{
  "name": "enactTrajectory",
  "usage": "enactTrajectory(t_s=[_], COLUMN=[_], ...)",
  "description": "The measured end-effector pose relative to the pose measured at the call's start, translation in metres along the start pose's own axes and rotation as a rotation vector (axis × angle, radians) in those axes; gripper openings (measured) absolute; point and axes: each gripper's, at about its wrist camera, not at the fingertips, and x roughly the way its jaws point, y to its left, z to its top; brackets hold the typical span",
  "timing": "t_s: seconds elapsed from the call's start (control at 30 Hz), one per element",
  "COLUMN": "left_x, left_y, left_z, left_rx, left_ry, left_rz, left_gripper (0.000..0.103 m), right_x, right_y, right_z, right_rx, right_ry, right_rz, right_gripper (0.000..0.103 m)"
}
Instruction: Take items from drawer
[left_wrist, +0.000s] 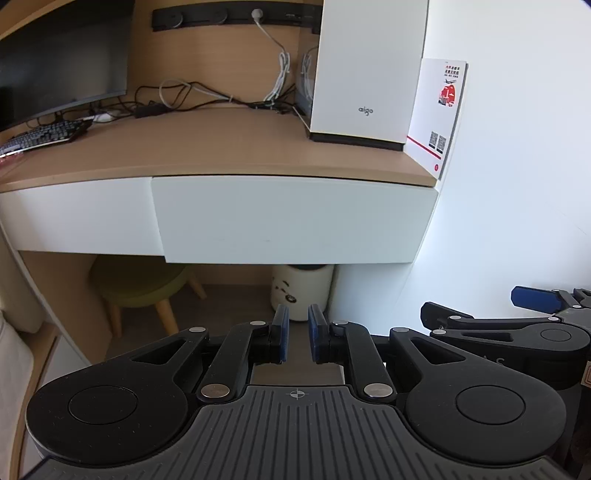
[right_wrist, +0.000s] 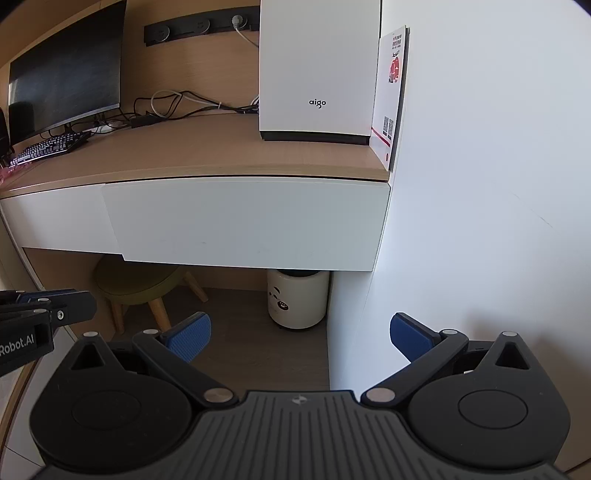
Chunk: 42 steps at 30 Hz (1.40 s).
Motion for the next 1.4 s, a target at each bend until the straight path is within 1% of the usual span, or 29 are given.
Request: enactTrajectory(t_s=[0.53,0.77,1.4], left_x=[0.0,0.003,0.013], left_y=[-0.005,-0.008,-0.019], left_z=[0.001,0.001,-0.001], left_rx=[0.004,0.012,0.035], left_ry=[0.001,0.004,0.009], left_rz=[-0.008,-0.025,-0.042], left_gripper=[0.014,0.014,0.014], right_x=[0.0,0.001,0.003], right_y=[0.0,-0.002,-0.007], right_z=[0.0,0.001,0.003], right_rx=[-0.003,-0.001,0.014], right_ry=[0.0,0.0,-0.005], right_rz=[0.001,-0.003,-0.014], right_gripper=[0.103,0.103,0.103])
